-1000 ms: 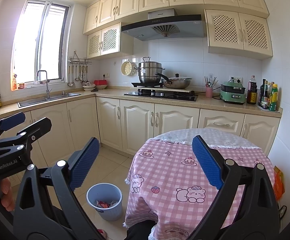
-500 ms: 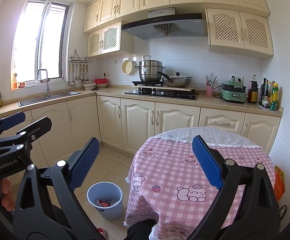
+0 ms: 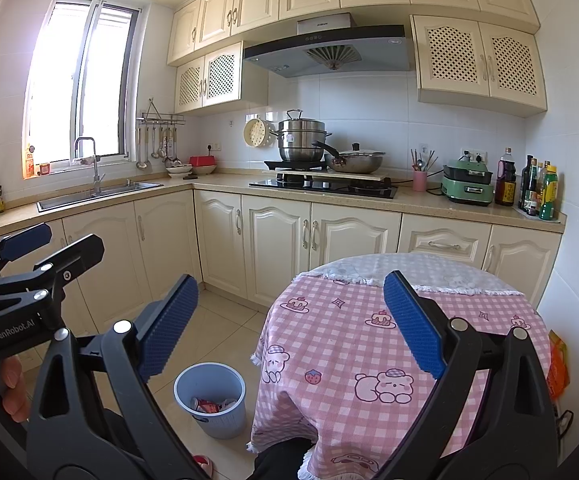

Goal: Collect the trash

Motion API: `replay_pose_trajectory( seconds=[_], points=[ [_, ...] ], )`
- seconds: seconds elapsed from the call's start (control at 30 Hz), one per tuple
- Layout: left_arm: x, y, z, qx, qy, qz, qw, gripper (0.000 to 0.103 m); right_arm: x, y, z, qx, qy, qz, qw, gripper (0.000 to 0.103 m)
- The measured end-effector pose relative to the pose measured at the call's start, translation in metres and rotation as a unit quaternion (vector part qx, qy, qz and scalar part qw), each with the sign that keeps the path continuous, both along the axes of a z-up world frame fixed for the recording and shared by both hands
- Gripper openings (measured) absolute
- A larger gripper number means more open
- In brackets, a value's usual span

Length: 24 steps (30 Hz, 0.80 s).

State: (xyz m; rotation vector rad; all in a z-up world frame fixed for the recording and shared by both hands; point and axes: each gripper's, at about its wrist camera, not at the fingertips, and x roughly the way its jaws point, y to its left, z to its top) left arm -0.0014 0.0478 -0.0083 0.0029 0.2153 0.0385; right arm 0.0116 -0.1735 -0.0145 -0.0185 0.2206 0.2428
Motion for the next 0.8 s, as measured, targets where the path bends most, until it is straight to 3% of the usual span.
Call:
replay_pose_trajectory(
  seconds=[0.8],
  points=[
    [0.0029,-0.0006,-0.0037,-0.001,0.005,-0.001,1.0,0.089,0.0077,0.0032,-0.0006,-0.003,0.004,0.007,1.0,0.092]
  ],
)
